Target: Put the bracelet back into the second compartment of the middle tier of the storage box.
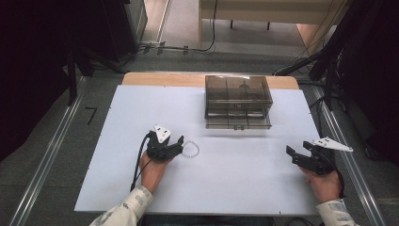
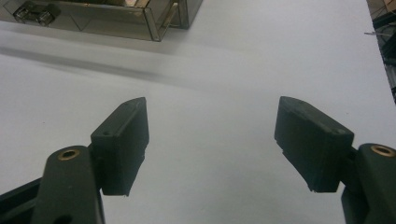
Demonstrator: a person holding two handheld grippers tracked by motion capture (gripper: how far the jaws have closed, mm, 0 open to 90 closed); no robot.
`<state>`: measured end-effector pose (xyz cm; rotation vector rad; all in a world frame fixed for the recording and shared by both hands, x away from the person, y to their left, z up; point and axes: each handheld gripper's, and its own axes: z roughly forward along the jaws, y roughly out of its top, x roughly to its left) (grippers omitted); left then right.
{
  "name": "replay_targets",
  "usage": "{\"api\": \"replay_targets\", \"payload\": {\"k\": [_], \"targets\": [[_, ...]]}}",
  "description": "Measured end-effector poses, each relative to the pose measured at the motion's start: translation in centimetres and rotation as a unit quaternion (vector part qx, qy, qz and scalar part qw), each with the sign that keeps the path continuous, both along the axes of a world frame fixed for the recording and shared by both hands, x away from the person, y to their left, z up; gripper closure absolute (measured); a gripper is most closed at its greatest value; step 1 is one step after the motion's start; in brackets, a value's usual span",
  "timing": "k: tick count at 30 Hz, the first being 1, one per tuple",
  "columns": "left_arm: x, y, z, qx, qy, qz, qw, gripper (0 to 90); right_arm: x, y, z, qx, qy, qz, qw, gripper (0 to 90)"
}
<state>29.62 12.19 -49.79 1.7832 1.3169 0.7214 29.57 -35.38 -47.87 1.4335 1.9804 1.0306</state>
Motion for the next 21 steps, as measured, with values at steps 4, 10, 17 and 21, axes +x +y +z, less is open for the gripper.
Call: {"api": "replay_targets", "payload": {"k": [4,10,17,21], "targets": [[0.15,-0.36,-0.07,0.001,0.003,-0.009,1.0,39.5,0.0,-0.03,-0.01,0.0,0.0,0.0,1.0,24.5],[0.36,-0.49,-0.38,0.004,0.013,-0.017,0.9998,42.2,-0.05,-0.03,0.0,0.001,-0.001,-0.001,1.0,24.6],[0.5,-0.6,-0.62,0.007,0.017,-0.022,0.9996,44.8,0.0,-0.01,-0.02,-0.001,0.0,0.0,1.0,24.9],[0.61,-0.79,-0.75,0.007,0.021,-0.027,0.9994,47.5,0.02,-0.01,-0.03,-0.001,0.001,-0.001,1.0,24.9]]}}
